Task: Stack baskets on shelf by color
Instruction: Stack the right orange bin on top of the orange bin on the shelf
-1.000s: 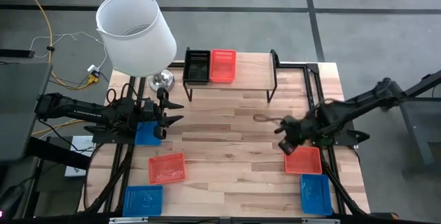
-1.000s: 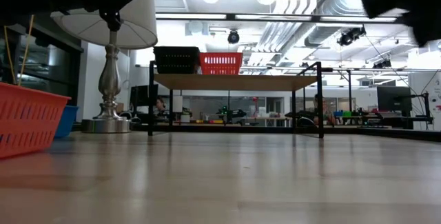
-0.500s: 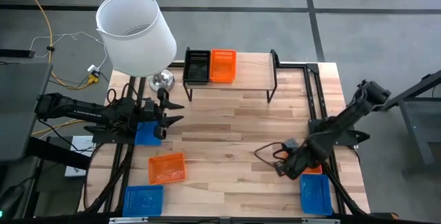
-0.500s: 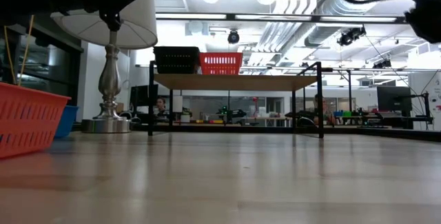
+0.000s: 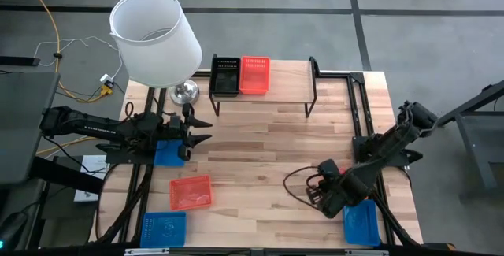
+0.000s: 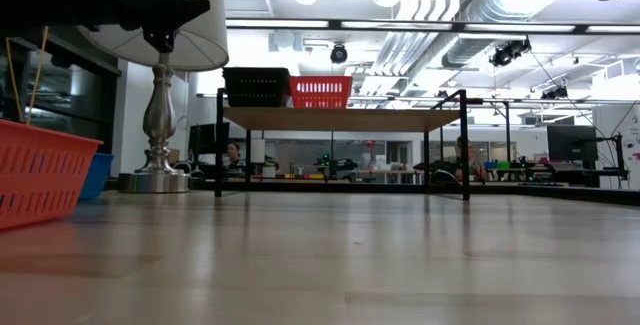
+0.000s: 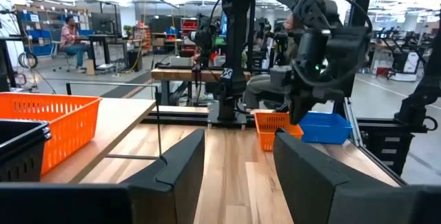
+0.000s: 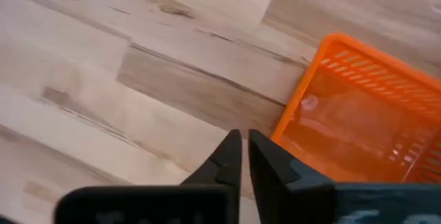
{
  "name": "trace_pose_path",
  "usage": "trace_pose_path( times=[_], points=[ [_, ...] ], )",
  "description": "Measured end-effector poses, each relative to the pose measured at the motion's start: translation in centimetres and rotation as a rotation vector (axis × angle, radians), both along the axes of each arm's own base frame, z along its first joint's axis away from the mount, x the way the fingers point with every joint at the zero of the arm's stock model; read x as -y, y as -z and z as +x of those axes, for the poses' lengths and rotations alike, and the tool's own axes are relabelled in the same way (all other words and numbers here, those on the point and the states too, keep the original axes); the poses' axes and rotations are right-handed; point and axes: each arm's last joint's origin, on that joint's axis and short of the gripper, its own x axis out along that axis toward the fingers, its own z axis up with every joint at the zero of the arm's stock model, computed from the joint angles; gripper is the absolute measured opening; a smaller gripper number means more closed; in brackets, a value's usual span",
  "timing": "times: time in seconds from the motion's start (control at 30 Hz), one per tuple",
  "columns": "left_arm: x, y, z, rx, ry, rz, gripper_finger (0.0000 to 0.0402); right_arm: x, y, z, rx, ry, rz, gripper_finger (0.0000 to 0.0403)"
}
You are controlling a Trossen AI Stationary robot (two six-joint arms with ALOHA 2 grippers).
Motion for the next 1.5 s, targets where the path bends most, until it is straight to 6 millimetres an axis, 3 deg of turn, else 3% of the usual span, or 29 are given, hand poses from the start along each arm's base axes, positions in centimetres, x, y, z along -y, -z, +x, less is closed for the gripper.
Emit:
trace_pose_path(
  times=[0.2, 0.4, 0.53, 0.67, 1.07, 1.2, 1.37, 1.5],
  points=[
    [0.0, 0.0, 0.0, 0.000, 0.000, 0.000, 0.0161, -0.2, 2.7, 0.1, -0.168, 0.073, -0.023, 0.0104],
    [0.0, 0.0, 0.0, 0.003, 0.000, 0.000, 0.0161, -0.3, 3.6, 0.3, -0.186, 0.079, -0.083, 0.0189],
    [0.0, 0.0, 0.0, 0.004, 0.000, 0.000, 0.0161, -0.1, 3.6, 0.4, -0.132, 0.107, -0.128, 0.0218],
    [0.0, 0.0, 0.0, 0.004, 0.000, 0.000, 0.0161, 0.1, 3.7, 0.3, -0.135, 0.152, -0.159, 0.0223],
    [0.0, 0.0, 0.0, 0.005, 0.000, -0.007, 0.0161, 1.3, 6.6, 0.4, -0.159, 0.180, -0.133, 0.0167],
    [0.0, 0.0, 0.0, 0.006, 0.000, -0.007, 0.0161, 1.4, 6.7, 0.4, -0.170, 0.166, -0.131, 0.0119],
    [0.0, -0.1, 0.0, 0.006, 0.000, -0.007, 0.0161, 1.1, 6.3, 0.7, -0.197, 0.094, -0.097, 0.0020],
    [0.0, 0.0, 0.0, 0.006, 0.000, -0.007, 0.0161, 0.5, 4.8, 1.6, -0.172, 0.002, -0.073, 0.0014]
  ],
)
